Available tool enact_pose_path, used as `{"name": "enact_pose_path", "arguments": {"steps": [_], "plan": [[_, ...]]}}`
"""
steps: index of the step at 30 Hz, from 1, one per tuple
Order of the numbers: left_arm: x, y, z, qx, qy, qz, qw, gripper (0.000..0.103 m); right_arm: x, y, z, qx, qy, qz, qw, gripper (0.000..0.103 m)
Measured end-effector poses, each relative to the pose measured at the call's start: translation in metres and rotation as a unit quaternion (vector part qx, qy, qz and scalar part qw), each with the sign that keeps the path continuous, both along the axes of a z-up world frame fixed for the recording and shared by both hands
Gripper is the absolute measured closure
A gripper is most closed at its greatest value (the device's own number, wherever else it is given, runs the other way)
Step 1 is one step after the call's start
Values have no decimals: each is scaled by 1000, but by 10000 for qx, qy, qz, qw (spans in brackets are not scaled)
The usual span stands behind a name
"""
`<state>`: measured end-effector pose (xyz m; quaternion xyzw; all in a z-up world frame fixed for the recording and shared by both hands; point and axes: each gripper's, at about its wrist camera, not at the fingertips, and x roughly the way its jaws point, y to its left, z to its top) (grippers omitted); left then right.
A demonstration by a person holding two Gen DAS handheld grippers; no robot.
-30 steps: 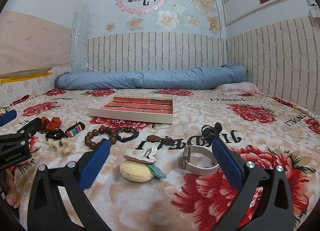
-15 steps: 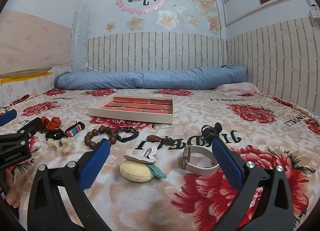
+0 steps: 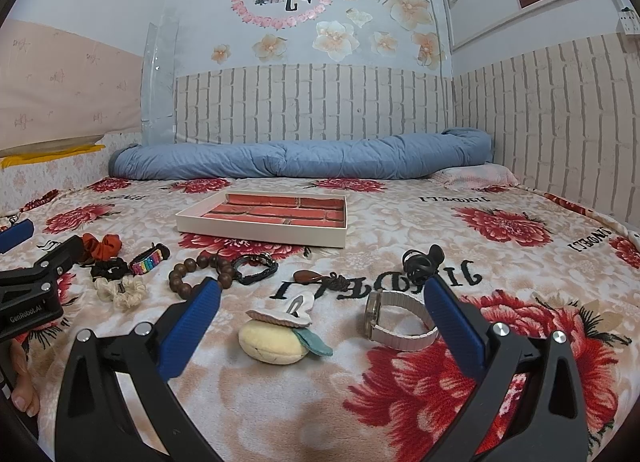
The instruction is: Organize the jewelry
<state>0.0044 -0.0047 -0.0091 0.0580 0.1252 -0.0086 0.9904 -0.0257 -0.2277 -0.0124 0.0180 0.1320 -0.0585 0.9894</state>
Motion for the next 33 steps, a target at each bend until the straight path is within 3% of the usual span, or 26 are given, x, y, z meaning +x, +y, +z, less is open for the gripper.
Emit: {"name": "enact_pose_path", "arguments": {"steps": [25,33], "plan": [[0,0,-1,-27,65,2,10000,5,1,-2,-1,23,13,-4,10000,4],[17,17,-1,-482,513,-77,9975,5,6,-11,-2,284,159,88,9994,4]]}}
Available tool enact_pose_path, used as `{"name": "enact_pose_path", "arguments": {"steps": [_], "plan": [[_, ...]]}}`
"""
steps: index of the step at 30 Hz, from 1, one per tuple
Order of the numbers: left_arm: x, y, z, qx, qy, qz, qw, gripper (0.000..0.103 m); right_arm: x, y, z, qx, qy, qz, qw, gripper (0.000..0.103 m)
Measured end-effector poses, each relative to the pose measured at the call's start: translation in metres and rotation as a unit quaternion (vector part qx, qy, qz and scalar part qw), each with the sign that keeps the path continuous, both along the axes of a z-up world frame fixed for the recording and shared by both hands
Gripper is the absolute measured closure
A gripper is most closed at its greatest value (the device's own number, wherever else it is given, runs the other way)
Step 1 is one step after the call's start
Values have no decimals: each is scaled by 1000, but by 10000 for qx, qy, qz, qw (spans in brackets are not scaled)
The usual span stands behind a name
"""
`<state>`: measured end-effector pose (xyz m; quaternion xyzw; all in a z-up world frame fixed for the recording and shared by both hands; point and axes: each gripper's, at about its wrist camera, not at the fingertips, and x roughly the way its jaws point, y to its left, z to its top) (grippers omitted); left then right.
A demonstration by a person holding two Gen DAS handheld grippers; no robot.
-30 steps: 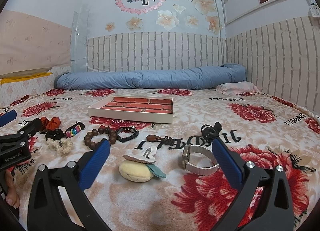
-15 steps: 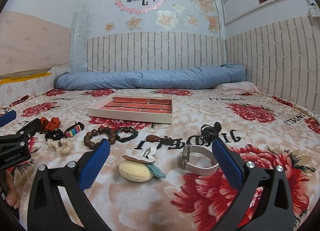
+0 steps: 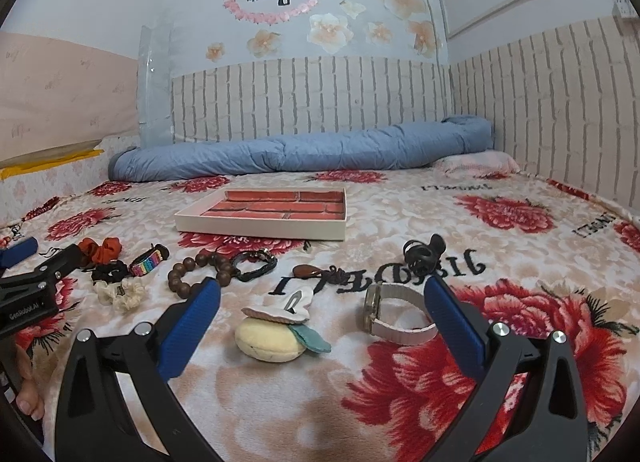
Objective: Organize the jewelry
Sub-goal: 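Grasp the cream scrunchie with the left tool while the right tool grasps the yellow pouch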
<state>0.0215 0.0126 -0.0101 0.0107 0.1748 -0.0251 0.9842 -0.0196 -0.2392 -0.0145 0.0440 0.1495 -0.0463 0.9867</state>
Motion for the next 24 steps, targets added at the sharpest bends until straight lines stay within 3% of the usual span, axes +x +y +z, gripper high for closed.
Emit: {"name": "enact_pose_path", "arguments": {"steps": [5,15,19,24], "plan": [[14,7,-4,-153,332,-7,9993,5,6,0,-2,18,153,-9,9999,4],[32,32,4,75,916,-6,9958,5,22,9,3,-298,671,-18,9973,4],[45,57,13,-274,1155,13,9929,5,33,11,4,-424,898,11,9951,4],[61,61,5,-360,1502,-8,9880,5,47,7,-6,-228,1283,93,9914,4]]}}
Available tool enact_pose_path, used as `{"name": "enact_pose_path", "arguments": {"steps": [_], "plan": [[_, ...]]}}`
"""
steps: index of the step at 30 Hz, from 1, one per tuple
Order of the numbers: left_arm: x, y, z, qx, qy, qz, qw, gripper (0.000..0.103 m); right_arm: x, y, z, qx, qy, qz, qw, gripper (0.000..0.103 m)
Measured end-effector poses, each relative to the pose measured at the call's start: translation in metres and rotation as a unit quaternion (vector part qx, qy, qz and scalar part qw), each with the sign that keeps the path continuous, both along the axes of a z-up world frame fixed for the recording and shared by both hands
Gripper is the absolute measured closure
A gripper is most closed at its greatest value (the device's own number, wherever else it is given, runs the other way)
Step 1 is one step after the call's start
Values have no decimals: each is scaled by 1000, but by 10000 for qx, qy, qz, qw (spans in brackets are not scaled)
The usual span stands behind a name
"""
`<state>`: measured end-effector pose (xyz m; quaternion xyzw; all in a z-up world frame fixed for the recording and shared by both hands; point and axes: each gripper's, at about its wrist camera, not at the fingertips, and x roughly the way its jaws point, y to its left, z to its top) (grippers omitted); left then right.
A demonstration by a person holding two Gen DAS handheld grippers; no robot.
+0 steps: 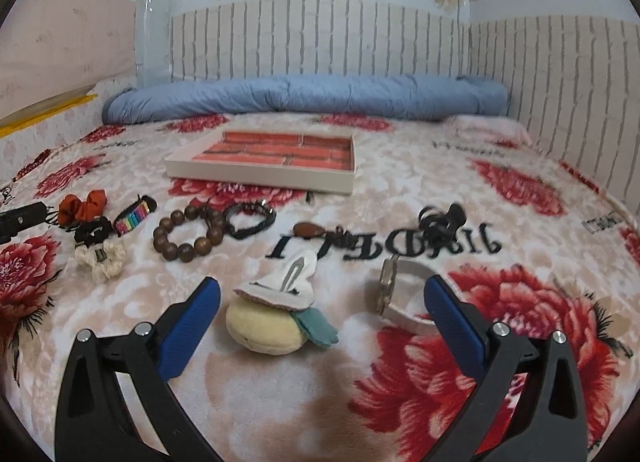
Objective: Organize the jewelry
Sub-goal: 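Grasp the cream scrunchie with the left tool while the right tool grasps the yellow pouch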
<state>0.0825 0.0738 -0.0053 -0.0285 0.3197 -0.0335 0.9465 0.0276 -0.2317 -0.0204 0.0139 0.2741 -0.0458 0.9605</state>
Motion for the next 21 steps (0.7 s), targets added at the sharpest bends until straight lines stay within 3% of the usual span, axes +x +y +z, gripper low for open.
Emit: {"name": "enact_pose_path", "arguments": {"steps": [12,16,21], "plan": [[25,-31,-24,324,566,-331,9973,5,29,6,-8,266,627,-104,9976,4],[34,-40,-26,334,731,-450,9958,5,41,13,-9,468,853,96,9952,4],[48,-46,-35,372,931,-457,9939,5,54,20,-18,338,1098,38,9934,4]]}}
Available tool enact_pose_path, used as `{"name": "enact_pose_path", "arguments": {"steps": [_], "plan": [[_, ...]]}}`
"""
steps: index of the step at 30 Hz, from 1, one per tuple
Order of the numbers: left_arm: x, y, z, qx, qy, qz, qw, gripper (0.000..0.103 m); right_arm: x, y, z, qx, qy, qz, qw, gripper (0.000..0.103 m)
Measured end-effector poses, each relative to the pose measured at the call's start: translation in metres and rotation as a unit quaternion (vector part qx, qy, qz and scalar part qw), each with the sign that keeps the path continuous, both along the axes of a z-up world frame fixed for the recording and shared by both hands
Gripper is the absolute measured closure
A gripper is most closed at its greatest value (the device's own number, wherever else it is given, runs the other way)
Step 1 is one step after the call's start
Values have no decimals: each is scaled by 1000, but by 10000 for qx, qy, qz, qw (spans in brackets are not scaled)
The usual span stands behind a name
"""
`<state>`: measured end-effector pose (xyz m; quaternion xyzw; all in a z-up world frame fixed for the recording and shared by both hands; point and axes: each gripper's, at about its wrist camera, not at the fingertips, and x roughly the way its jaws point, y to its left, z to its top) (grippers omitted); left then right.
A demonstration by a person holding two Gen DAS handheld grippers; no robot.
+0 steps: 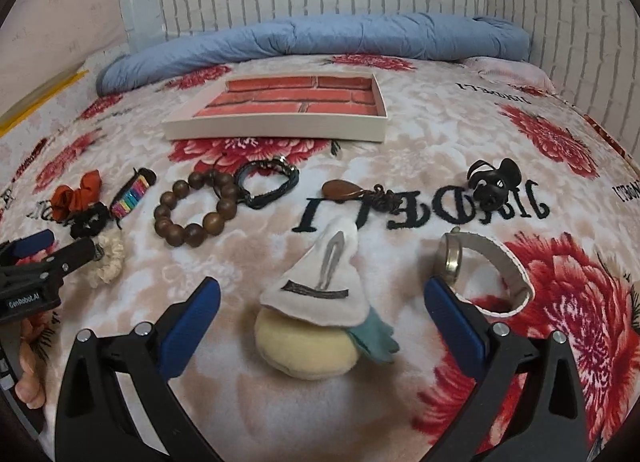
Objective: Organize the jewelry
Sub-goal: 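Grasp the cream scrunchie with the left tool while the right tool grasps the yellow pouch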
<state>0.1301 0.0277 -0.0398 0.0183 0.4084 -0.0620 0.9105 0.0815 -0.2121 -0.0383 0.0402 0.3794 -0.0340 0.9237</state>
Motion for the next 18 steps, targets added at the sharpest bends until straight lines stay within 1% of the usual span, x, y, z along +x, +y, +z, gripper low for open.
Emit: {"name": "enact_pose_path", "arguments": {"steps": [2,5,6,7,9,11,14,16,18], "plan": [[7,0,-6,-30,175,2,9998,6,5,-2,-7,49,140,-51,9999,4],[17,-2,-16,-25,408,-23,9992,13,11,-5,-17,93,293,-146,9994,5],[20,-3,-21,-17,507,-29,9987,16,12,-6,-18,103,319,-152,9993,8],[21,-3,-24,-17,569,-26,9984,18,14,-6,-20,126,358,-152,9992,15],[24,-4,-28,13,621,-4,9981,19,16,-9,-23,187,434,-190,9987,24],[24,-6,-28,55,612,-8,9981,19,16,-11,-24,265,442,-196,9985,24],[24,-8,-28,90,603,9,9981,20,17,-9,-25,280,461,-129,9985,32],[24,-8,-28,103,602,-24,9981,26,18,-7,-25,275,476,-52,9985,39],[23,-8,-27,132,592,-29,9982,30,18,-5,-24,282,488,1,9984,44]]}}
